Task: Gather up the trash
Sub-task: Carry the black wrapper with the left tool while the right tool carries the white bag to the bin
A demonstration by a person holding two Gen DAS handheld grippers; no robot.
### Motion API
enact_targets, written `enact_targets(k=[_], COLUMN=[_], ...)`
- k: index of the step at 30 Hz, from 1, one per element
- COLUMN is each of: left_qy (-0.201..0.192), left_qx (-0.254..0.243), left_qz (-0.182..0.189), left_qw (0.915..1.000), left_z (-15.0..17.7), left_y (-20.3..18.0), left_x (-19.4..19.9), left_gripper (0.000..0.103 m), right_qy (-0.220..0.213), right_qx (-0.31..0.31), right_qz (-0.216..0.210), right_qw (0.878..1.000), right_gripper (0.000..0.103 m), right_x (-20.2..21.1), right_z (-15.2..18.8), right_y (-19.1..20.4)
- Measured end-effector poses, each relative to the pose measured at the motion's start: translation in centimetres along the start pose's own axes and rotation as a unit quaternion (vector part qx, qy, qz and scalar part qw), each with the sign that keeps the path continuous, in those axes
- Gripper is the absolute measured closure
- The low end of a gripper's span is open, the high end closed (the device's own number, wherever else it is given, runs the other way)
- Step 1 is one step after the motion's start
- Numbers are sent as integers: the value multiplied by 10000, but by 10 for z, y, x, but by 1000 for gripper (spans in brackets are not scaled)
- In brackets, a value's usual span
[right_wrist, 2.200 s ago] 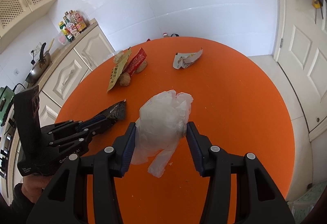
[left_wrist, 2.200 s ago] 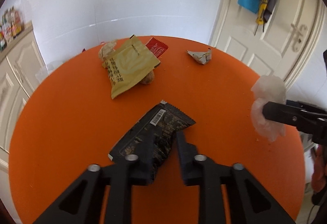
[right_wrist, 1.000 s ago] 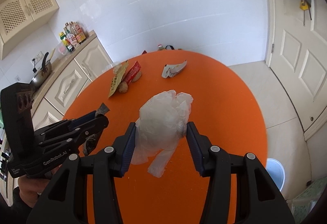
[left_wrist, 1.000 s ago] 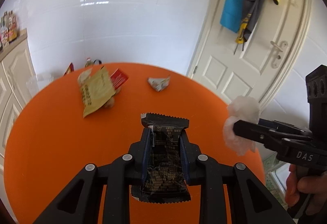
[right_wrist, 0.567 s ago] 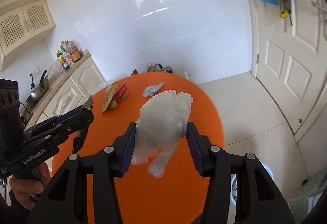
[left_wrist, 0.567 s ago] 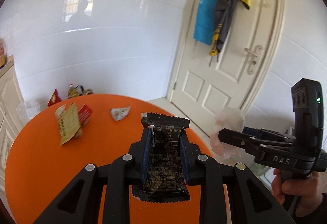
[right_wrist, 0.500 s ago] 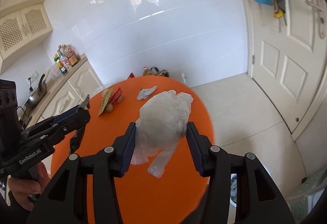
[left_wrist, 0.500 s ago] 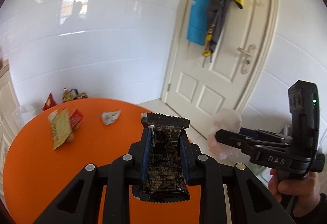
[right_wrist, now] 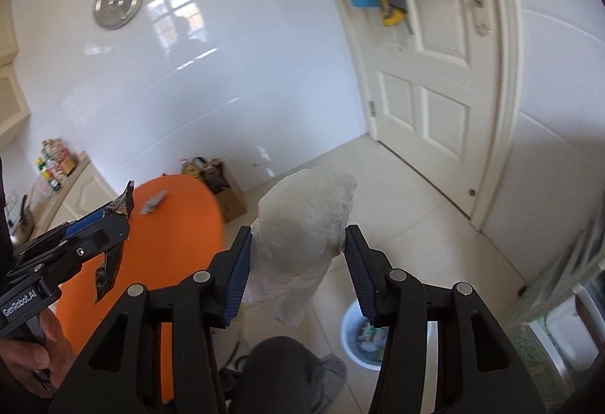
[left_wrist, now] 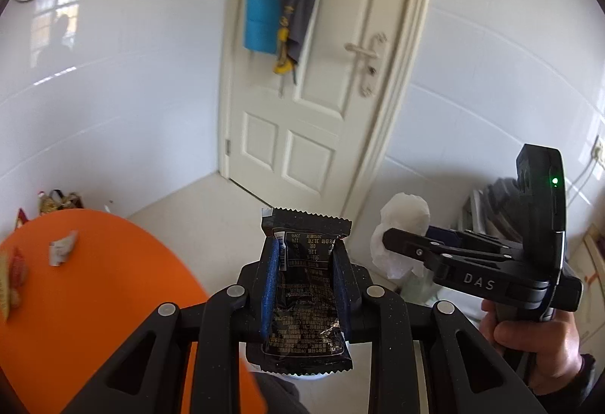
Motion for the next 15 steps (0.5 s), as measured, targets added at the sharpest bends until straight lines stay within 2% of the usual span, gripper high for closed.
enact_targets(k=[5, 6, 7, 15], left_qy=[776, 908, 1104, 2158], left_qx=[5, 17, 26, 178], left_qz=[356, 391, 429, 477], left_qw=[9964, 9951, 9930, 9751], left_z=[18, 22, 30, 60], left_y=[-19, -20, -23, -25], left_x=[-54, -63, -76, -143], left_gripper=[81, 84, 89, 89], right_qy=[348, 449, 575, 1489], right_qx=[-397, -465, -555, -1174], right_qz=[273, 322, 359, 314], right_qw=[9982, 9974, 9962, 9814], right_gripper=[54, 54, 54, 53], right_x=[-28, -36, -47, -129], right_z=[14, 19, 25, 67], right_y=[-59, -68, -79, -139])
Point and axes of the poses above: each gripper's, at about its wrist camera, not at the fingertips, and x roughly against the way its jaws point, y to its left, z to its underside, the point moved 2 cm from there along -x, roughly the way its jaws point, and after that the axes turned 1 degree about y, right-handed, at the moved point
